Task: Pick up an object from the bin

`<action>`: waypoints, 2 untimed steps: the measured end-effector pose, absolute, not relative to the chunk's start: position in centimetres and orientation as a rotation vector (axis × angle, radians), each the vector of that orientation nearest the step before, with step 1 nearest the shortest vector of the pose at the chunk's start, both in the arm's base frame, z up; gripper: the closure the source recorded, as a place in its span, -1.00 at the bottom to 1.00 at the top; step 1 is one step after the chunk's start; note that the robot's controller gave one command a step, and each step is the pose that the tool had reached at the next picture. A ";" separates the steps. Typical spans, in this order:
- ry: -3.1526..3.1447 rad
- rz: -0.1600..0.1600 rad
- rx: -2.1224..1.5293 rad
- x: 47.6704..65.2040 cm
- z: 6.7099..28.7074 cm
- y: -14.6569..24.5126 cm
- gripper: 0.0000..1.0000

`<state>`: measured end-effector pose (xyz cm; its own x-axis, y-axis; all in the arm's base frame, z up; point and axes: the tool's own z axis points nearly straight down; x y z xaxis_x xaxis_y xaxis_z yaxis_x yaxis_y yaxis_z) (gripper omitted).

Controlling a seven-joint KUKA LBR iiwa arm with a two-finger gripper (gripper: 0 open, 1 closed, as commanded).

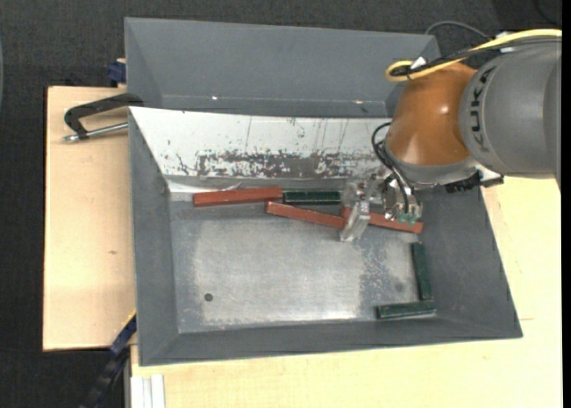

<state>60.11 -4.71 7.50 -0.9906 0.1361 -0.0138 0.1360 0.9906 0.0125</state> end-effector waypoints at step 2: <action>3.132 0.002 0.146 60.1 19.8 -0.9 1.00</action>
Offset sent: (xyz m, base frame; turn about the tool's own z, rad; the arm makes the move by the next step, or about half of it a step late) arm -0.0020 0.0367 0.1219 -0.0425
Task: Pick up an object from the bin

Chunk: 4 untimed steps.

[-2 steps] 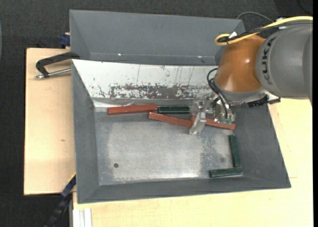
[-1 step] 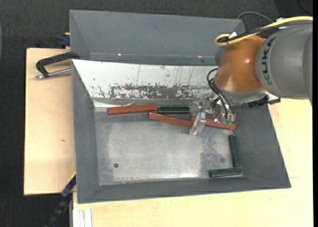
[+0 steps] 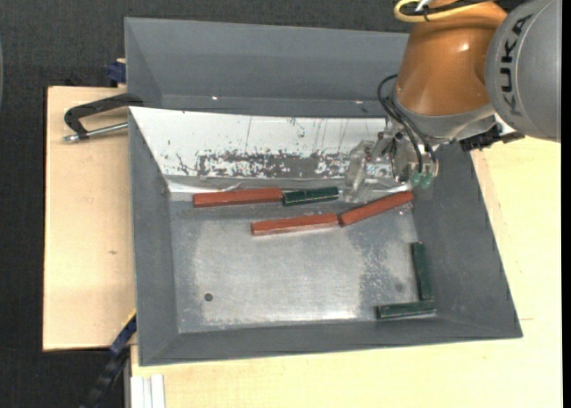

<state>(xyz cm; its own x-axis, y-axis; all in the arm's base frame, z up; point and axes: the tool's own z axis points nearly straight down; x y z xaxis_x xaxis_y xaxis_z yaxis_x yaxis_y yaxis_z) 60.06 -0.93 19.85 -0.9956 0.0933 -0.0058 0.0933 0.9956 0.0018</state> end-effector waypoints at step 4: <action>3.047 0.002 -0.758 54.3 16.1 6.7 -1.00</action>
Offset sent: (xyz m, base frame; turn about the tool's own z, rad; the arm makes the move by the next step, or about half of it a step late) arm -0.0351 0.0060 -0.0676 -0.4250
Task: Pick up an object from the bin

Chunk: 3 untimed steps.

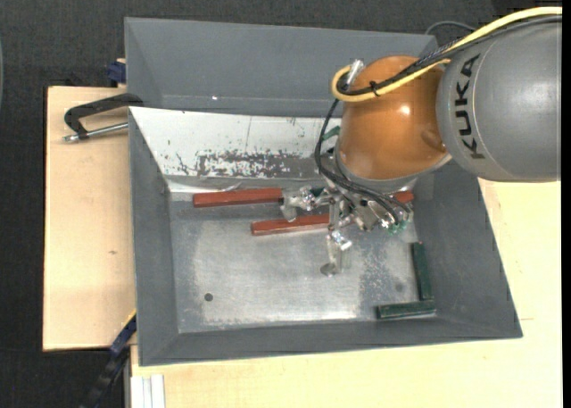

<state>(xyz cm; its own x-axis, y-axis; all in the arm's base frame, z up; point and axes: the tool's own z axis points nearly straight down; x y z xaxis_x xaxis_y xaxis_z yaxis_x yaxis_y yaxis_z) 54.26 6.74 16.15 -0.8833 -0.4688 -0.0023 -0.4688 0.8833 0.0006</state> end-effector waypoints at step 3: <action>3.082 -0.002 -0.616 58.2 7.9 3.8 -1.00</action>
Offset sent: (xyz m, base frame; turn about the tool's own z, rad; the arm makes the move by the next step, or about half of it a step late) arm 0.0529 -0.0546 -0.0802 0.0783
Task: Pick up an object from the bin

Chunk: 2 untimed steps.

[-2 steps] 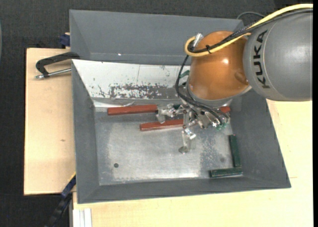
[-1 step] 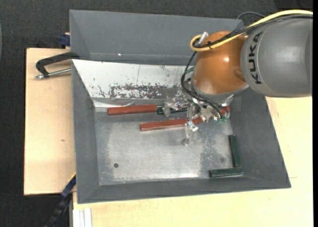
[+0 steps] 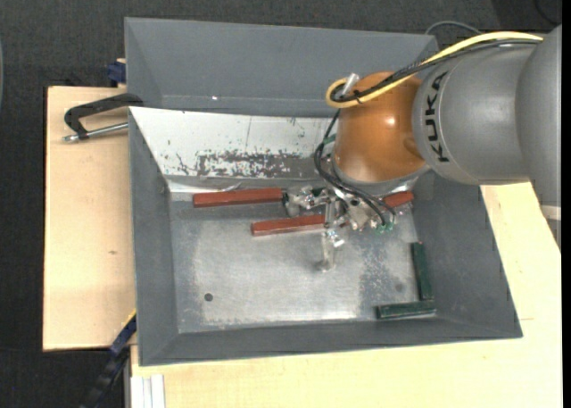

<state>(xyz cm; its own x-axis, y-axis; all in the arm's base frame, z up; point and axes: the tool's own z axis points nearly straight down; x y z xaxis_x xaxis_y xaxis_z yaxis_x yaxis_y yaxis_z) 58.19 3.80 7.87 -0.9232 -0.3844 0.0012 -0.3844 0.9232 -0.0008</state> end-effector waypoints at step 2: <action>-3.125 -0.002 0.360 58.8 7.1 0.7 1.00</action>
Offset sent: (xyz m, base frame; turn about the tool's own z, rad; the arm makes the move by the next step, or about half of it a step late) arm 0.0000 0.0000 0.0000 0.0000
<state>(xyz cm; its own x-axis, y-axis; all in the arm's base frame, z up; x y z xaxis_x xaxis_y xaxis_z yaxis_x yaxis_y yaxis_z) 58.82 0.68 7.11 -0.9738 -0.2272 -0.0037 -0.2272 0.9738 0.0009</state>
